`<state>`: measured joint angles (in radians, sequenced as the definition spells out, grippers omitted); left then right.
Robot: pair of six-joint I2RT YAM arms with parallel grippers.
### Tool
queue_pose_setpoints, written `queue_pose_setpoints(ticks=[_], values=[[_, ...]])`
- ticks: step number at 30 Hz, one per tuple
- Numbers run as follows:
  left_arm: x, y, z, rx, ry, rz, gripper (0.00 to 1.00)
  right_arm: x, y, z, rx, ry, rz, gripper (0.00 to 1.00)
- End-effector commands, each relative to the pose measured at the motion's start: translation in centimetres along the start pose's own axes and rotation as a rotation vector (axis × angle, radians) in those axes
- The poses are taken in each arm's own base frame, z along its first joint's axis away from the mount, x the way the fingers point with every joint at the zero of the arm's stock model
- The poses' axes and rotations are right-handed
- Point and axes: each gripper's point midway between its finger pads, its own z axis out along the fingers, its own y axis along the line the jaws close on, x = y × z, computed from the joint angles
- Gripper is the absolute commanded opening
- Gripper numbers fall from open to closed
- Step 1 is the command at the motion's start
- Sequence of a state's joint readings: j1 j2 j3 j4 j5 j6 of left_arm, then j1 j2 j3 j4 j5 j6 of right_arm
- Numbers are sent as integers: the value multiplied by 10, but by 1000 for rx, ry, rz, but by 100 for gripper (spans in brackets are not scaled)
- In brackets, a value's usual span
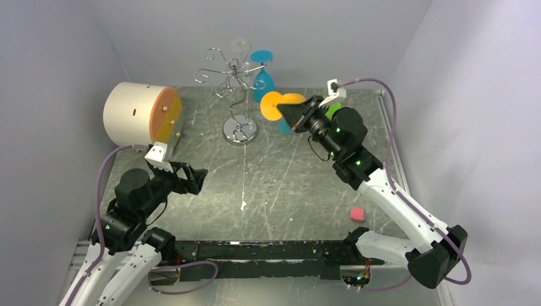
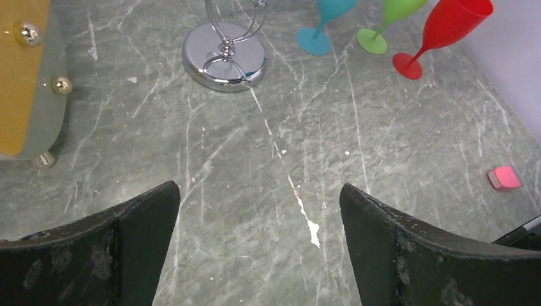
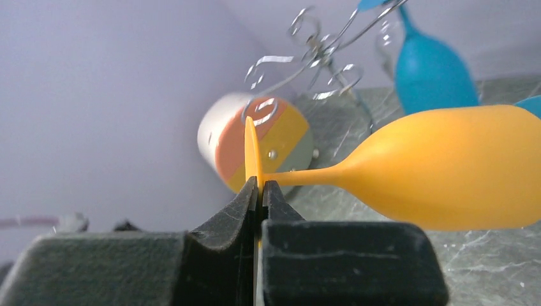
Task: Place the wine glass upside down on the wine glass rack
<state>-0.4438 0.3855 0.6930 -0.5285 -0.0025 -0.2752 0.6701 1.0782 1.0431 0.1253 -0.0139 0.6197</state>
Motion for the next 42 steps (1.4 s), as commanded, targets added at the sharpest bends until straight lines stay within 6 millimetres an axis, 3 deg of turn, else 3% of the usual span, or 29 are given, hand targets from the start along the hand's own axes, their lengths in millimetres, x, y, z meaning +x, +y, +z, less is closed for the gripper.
queue_pose_setpoints(ticks=[1,6,15,26,42], values=[[-11,5,0,-25,-61,23,100,-28,-24,12,100,-64,211,0],[-4,11,2,-56,-30,14,100,-49,-47,28,96,-103,399,0],[-1,12,4,-60,-17,14,99,-64,-55,47,117,-143,618,0],[-2,15,2,-74,-29,7,99,-77,-71,59,213,-199,711,0],[-1,16,3,-82,-27,3,99,-62,-85,93,242,-146,776,0]])
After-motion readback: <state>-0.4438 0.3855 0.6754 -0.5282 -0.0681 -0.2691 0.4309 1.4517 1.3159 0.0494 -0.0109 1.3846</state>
